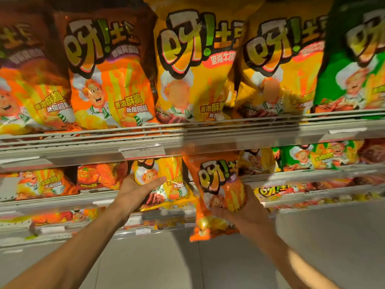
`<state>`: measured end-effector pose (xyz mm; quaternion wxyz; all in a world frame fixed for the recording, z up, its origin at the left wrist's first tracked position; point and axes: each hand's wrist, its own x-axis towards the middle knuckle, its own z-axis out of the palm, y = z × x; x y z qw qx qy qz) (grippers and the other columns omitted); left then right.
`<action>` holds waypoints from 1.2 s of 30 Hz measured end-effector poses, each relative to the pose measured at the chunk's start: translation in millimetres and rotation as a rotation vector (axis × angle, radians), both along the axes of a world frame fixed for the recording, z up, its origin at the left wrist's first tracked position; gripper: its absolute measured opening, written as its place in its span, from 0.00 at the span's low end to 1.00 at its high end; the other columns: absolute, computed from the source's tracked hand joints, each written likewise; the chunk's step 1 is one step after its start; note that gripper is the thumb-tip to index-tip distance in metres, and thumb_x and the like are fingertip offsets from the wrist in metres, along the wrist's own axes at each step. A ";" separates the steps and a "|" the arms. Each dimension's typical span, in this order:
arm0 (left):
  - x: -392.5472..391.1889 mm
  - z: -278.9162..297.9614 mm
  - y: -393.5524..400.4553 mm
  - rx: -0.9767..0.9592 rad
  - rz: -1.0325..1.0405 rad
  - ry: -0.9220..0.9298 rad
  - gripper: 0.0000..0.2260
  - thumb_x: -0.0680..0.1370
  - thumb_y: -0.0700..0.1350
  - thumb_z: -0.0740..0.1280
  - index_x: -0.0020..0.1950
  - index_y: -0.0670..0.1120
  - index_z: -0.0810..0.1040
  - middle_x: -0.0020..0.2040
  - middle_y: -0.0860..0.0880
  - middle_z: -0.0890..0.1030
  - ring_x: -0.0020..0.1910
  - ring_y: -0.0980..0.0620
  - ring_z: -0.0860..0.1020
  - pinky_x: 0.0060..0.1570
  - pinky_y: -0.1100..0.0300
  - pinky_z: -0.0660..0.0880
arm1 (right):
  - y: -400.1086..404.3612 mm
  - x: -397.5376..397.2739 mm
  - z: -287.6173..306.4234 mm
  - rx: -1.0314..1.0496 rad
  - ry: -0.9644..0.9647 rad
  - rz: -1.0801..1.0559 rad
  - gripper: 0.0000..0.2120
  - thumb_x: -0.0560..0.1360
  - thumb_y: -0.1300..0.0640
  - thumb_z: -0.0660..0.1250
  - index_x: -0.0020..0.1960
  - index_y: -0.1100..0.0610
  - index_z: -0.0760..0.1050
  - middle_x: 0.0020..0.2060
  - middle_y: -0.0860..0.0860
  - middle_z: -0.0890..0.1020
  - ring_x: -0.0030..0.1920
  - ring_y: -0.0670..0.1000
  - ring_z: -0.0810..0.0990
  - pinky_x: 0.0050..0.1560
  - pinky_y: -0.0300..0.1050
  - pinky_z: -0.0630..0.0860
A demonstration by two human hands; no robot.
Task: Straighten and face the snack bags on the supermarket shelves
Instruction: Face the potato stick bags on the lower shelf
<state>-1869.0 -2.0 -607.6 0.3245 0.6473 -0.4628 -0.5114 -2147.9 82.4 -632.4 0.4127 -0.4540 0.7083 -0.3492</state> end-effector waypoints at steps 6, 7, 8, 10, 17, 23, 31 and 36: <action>-44.1 -8.5 13.8 0.071 -0.116 0.052 0.21 0.67 0.52 0.79 0.57 0.51 0.81 0.48 0.57 0.86 0.48 0.58 0.84 0.56 0.58 0.77 | 54.0 -38.0 -24.6 0.064 -0.066 -0.155 0.64 0.40 0.28 0.81 0.73 0.44 0.66 0.55 0.43 0.83 0.55 0.51 0.83 0.54 0.55 0.83; -52.6 -7.9 14.1 0.050 -0.121 0.060 0.21 0.67 0.52 0.79 0.58 0.52 0.81 0.48 0.58 0.86 0.47 0.60 0.84 0.53 0.61 0.77 | 59.3 -44.6 -26.7 0.064 -0.040 -0.173 0.64 0.39 0.26 0.80 0.72 0.43 0.67 0.55 0.45 0.84 0.55 0.53 0.83 0.54 0.58 0.82; -61.0 -6.8 12.9 0.022 -0.121 0.070 0.21 0.67 0.51 0.79 0.58 0.52 0.80 0.48 0.58 0.86 0.46 0.61 0.84 0.48 0.65 0.77 | 64.1 -51.5 -28.5 0.061 -0.019 -0.195 0.63 0.39 0.25 0.79 0.71 0.42 0.67 0.54 0.45 0.84 0.54 0.54 0.83 0.54 0.58 0.83; -78.0 -4.1 4.9 -0.035 -0.100 0.100 0.21 0.67 0.51 0.79 0.58 0.53 0.79 0.48 0.57 0.86 0.46 0.61 0.84 0.40 0.72 0.76 | 71.4 -63.1 -30.2 0.043 0.002 -0.243 0.55 0.40 0.26 0.79 0.66 0.36 0.68 0.52 0.42 0.83 0.51 0.51 0.83 0.50 0.55 0.84; -133.2 -0.9 -42.9 -0.011 0.031 0.037 0.21 0.66 0.56 0.80 0.48 0.41 0.83 0.43 0.48 0.86 0.46 0.51 0.83 0.54 0.54 0.77 | 85.8 -91.0 -38.1 0.056 -0.007 -0.283 0.48 0.48 0.40 0.85 0.64 0.37 0.66 0.49 0.36 0.79 0.46 0.44 0.79 0.40 0.37 0.76; -144.2 -10.2 -62.6 0.112 0.035 0.000 0.20 0.69 0.53 0.79 0.48 0.37 0.84 0.44 0.41 0.85 0.45 0.44 0.83 0.52 0.51 0.79 | 86.3 -109.2 -49.4 0.104 0.015 -0.280 0.49 0.52 0.47 0.88 0.67 0.42 0.67 0.49 0.36 0.78 0.50 0.50 0.78 0.50 0.43 0.76; -130.8 -20.5 -53.5 0.019 -0.239 -0.020 0.10 0.73 0.45 0.76 0.52 0.46 0.82 0.44 0.48 0.87 0.43 0.52 0.86 0.40 0.63 0.80 | 84.5 -100.3 -56.5 0.090 -0.038 -0.274 0.52 0.50 0.45 0.88 0.68 0.43 0.66 0.51 0.36 0.78 0.49 0.43 0.78 0.47 0.39 0.75; -141.0 -26.9 -54.1 -0.082 -0.274 -0.054 0.10 0.75 0.39 0.74 0.55 0.41 0.80 0.44 0.47 0.85 0.38 0.59 0.84 0.40 0.68 0.79 | 84.0 -81.4 -53.5 0.119 -0.083 -0.230 0.54 0.45 0.36 0.85 0.65 0.38 0.63 0.52 0.36 0.78 0.49 0.38 0.77 0.43 0.33 0.74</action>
